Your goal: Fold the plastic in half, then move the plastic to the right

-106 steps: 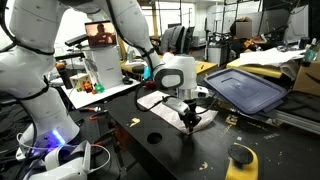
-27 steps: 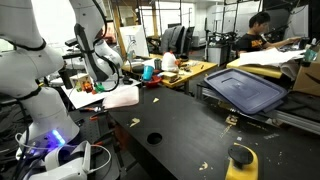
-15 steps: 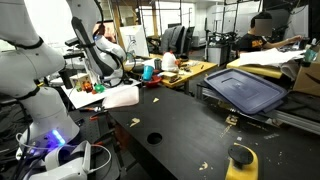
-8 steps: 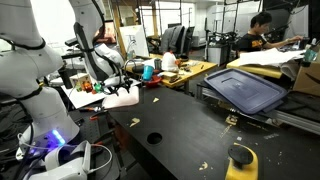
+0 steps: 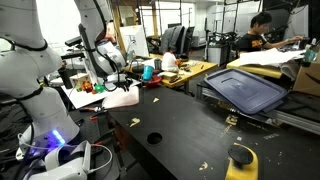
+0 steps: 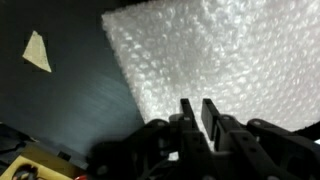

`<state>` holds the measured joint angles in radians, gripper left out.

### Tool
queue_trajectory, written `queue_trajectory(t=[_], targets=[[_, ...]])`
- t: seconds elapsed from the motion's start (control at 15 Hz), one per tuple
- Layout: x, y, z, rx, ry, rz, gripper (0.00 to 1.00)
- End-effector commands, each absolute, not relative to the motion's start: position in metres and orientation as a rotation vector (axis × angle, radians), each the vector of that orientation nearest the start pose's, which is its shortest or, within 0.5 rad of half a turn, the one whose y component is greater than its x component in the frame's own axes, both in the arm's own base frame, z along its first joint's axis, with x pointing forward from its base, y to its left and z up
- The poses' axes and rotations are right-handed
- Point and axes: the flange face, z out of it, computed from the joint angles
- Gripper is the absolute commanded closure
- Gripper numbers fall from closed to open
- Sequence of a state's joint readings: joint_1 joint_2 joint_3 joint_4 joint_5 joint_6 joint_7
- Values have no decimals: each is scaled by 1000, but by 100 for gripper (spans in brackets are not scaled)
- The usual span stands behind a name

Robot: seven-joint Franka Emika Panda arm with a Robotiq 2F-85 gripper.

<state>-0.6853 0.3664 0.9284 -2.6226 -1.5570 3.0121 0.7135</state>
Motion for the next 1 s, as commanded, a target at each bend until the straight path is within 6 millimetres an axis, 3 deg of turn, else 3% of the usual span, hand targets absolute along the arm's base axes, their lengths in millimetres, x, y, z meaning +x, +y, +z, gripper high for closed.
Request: queue_trajectory(t=[0.0, 0.33, 0.93], targets=[[353, 204, 201, -2693, -1390, -496, 100], [347, 205, 187, -2750, -1288, -393, 100], [357, 181, 168, -2801, -1307, -417, 100]])
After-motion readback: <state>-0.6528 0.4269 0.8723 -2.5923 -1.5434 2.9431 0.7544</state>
